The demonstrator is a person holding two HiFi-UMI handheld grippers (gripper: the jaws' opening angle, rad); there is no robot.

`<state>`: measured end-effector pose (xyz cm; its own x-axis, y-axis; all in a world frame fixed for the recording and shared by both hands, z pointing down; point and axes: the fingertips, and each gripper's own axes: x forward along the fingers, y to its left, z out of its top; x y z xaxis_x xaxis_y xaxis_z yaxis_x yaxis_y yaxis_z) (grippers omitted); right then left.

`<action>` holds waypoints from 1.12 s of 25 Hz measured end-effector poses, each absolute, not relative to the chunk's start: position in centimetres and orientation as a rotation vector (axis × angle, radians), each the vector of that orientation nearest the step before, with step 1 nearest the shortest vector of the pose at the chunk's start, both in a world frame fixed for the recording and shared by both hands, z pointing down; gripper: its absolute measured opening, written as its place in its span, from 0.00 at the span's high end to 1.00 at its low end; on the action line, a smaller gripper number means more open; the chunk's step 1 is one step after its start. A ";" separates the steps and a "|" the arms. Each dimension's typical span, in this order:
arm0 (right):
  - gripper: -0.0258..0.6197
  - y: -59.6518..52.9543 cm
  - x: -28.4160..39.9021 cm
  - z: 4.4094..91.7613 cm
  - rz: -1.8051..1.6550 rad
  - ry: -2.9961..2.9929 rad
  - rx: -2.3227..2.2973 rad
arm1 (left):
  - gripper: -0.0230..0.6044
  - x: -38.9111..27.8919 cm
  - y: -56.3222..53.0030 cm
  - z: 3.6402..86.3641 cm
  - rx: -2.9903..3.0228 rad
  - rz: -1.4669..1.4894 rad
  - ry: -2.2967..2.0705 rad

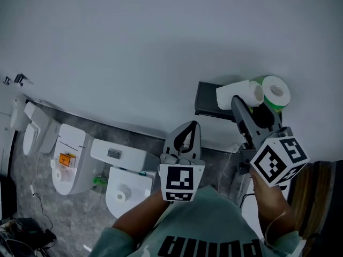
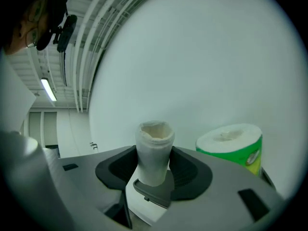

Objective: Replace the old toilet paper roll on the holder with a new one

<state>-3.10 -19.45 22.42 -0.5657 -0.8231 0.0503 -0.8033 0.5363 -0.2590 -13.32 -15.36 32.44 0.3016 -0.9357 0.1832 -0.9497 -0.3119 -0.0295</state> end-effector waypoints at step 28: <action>0.63 -24.0 -8.2 26.8 -0.263 2.981 -1.715 | 0.95 -15.6 -19.7 31.5 2.462 0.211 -1.723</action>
